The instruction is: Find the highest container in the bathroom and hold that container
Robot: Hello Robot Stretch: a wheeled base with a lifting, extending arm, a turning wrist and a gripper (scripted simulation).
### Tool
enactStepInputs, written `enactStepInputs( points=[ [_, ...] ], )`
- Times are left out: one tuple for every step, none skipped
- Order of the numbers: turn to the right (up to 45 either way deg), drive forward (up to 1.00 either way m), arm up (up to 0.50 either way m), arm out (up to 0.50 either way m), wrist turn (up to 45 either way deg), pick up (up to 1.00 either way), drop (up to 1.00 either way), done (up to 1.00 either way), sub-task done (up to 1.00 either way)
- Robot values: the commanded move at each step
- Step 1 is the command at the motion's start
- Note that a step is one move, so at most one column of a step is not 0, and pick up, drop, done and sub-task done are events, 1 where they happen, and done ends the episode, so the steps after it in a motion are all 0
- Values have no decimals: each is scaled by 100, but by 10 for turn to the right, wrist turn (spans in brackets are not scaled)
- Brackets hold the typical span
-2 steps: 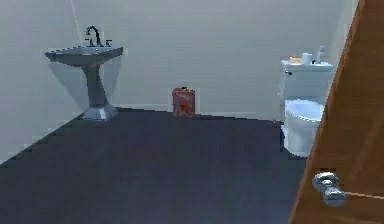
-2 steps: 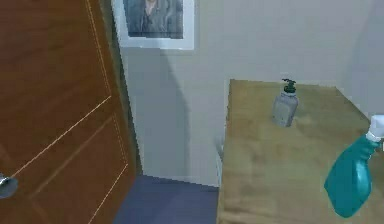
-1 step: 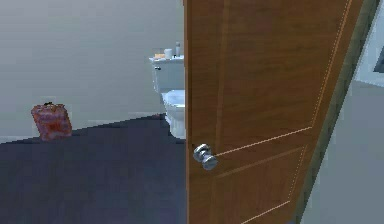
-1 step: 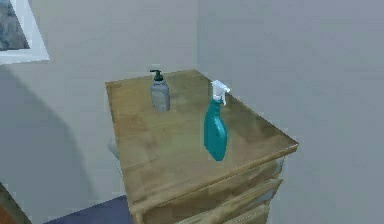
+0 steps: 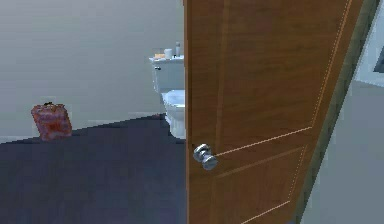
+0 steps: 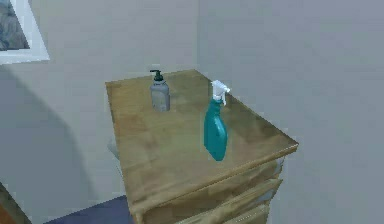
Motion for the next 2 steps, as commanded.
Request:
enactStepInputs(
  points=[
    [0,0,38,0,0,0,0,0,0],
    [0,0,0,18,0,0,0,0,0]
  ],
)
